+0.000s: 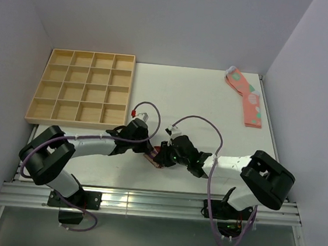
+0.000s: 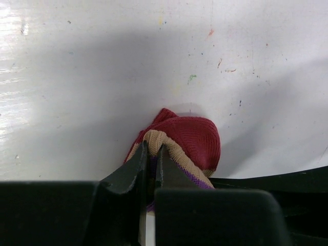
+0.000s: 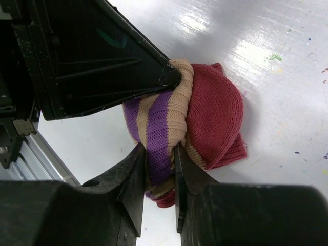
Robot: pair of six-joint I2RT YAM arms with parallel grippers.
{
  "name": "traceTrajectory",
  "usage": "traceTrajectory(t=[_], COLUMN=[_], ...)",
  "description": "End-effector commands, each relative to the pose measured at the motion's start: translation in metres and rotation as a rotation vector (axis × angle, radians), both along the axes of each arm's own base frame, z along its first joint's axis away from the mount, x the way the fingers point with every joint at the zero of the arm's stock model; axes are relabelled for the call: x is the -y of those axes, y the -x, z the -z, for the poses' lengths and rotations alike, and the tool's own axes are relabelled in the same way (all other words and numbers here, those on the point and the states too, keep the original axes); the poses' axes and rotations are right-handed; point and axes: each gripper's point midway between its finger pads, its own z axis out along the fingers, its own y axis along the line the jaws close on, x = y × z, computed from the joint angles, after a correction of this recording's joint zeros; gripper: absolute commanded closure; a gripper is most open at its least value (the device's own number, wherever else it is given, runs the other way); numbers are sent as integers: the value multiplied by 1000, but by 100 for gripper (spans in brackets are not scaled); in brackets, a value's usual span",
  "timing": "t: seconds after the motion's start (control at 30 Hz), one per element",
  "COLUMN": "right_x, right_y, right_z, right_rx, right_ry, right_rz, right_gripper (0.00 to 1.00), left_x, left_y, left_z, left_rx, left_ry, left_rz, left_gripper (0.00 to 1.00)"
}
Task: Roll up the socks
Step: Roll the sock at the center of the board.
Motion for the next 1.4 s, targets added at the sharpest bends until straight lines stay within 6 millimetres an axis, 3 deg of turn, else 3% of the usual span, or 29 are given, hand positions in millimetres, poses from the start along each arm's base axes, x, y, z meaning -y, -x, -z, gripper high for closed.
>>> traceTrajectory(t=[0.0, 0.47, 0.6, 0.7, 1.0, 1.37], right_x=[11, 24, 25, 24, 23, 19], right_y=[5, 13, 10, 7, 0, -8], right_z=[30, 60, 62, 55, 33, 2], right_rx=[-80, -300, -316, -299, -247, -163], right_ry=[77, 39, 29, 24, 26, -17], right_rz=[54, 141, 138, 129, 131, 115], right_gripper=[90, 94, 92, 75, 54, 47], left_x=[-55, -49, -49, -51, -62, -71], left_y=[57, 48, 48, 49, 55, 58], left_z=[64, 47, 44, 49, 64, 72], left_rx=[-216, -167, -155, -166, -212, -239], left_ry=[-244, -201, -191, -212, -299, -365], left_rz=[29, 3, 6, 12, 31, 51], left_gripper=[100, 90, 96, 99, 100, 100])
